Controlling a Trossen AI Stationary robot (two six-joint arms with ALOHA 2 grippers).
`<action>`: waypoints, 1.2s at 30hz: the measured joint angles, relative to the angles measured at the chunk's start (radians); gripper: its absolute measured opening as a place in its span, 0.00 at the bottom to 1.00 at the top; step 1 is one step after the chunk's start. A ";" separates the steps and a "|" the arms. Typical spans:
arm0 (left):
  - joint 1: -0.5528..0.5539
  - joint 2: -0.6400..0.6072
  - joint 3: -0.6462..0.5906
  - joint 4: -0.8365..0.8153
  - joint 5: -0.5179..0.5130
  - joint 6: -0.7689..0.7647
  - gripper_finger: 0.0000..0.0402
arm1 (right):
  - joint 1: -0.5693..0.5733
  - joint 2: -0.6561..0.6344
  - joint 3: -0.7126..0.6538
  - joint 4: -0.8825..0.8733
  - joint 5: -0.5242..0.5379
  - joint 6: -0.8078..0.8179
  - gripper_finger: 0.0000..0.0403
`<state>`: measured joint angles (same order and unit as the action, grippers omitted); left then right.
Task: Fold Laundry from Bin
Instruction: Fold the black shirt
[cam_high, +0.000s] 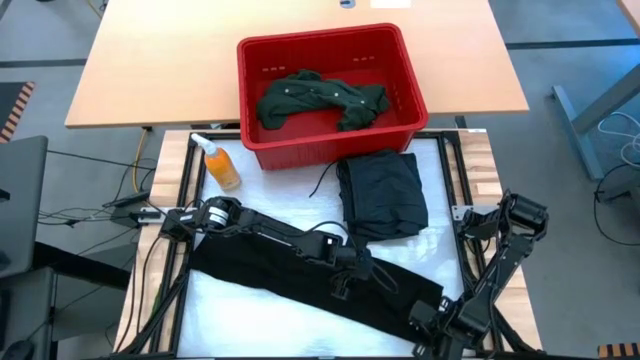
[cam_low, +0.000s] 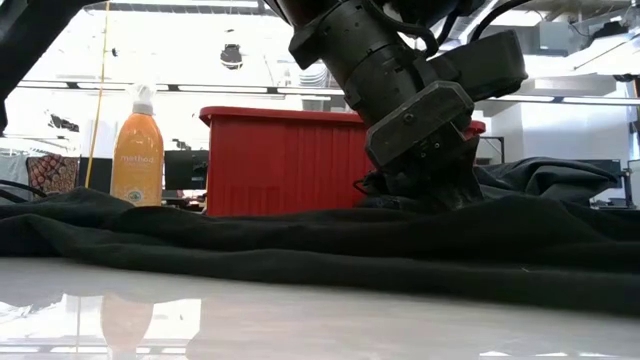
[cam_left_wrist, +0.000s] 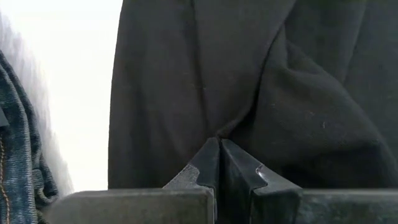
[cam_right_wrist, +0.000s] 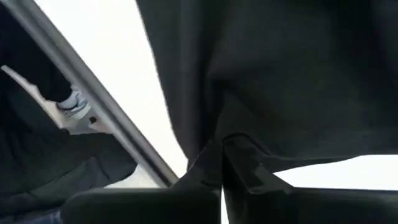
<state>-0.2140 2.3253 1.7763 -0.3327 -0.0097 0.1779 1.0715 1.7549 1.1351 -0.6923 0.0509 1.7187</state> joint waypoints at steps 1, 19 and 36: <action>-0.001 0.000 0.000 0.000 0.000 0.000 0.00 | 0.002 -0.002 0.000 0.012 0.000 -0.013 0.03; -0.010 0.000 0.000 -0.008 0.004 -0.003 0.00 | 0.135 -0.115 0.003 -0.023 0.026 0.139 0.14; -0.017 0.000 0.000 -0.009 0.003 -0.015 0.00 | 0.022 -0.112 0.003 -0.066 0.344 -0.376 0.41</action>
<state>-0.2310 2.3253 1.7763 -0.3416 -0.0063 0.1631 1.0940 1.6425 1.1378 -0.7583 0.3951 1.3430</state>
